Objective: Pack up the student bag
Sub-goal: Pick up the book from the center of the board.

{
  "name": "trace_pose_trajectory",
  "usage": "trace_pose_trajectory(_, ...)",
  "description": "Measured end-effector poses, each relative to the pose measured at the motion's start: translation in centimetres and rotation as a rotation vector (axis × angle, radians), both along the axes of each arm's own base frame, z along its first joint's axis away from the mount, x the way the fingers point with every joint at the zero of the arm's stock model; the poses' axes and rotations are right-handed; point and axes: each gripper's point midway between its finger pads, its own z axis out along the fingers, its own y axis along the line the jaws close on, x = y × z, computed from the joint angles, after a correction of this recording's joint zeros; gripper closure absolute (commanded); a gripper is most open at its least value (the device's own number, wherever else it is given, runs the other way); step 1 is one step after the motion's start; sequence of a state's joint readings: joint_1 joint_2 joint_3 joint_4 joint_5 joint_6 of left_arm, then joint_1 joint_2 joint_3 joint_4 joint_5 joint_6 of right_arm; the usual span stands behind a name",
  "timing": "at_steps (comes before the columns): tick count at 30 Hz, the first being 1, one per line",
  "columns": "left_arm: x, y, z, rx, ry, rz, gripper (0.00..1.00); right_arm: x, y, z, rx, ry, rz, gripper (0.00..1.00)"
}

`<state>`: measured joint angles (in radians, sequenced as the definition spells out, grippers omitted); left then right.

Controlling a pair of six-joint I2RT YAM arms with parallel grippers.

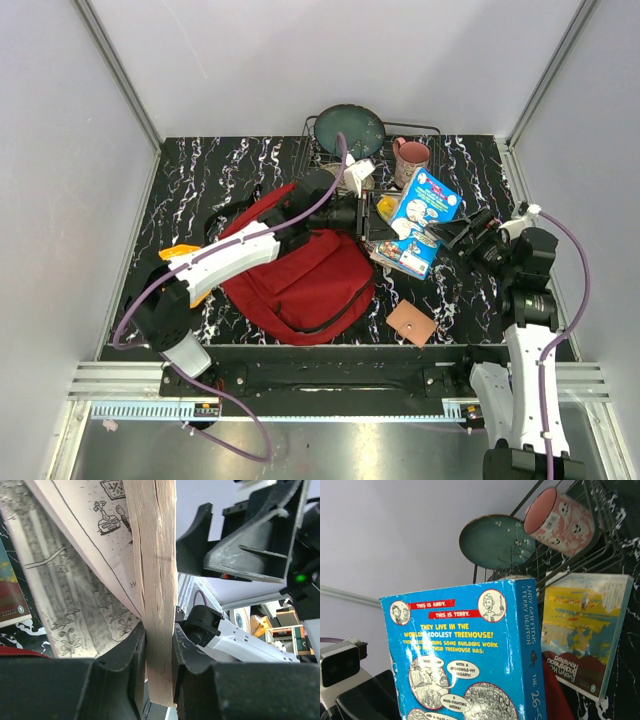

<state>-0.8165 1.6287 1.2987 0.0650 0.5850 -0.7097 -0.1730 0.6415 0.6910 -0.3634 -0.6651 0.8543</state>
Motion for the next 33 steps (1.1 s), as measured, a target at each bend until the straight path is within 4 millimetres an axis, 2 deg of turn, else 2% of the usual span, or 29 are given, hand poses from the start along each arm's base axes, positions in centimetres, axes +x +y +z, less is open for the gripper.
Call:
trace_pose_trajectory(4,-0.5,0.5,0.1,-0.003,-0.002,-0.003,1.00,0.0,0.7,-0.4,0.033,0.013,0.048,0.00)
trace_pose_trajectory(14,-1.3,1.5,1.4,-0.021,-0.024,0.004,1.00,-0.7,1.1,0.6,0.035,-0.032,0.074,0.00)
trace_pose_trajectory(21,-2.2,1.6,2.5,-0.041,-0.042,-0.018,1.00,-0.7,1.3,0.6,0.049,-0.025,0.082,0.01)
trace_pose_trajectory(28,-2.6,1.5,3.0,-0.060,-0.036,-0.042,1.00,-0.5,2.2,0.7,0.132,-0.049,0.147,0.09)
trace_pose_trajectory(33,-2.7,1.3,3.0,-0.069,-0.019,-0.051,1.00,-0.6,2.8,1.4,0.181,-0.074,0.193,0.24)
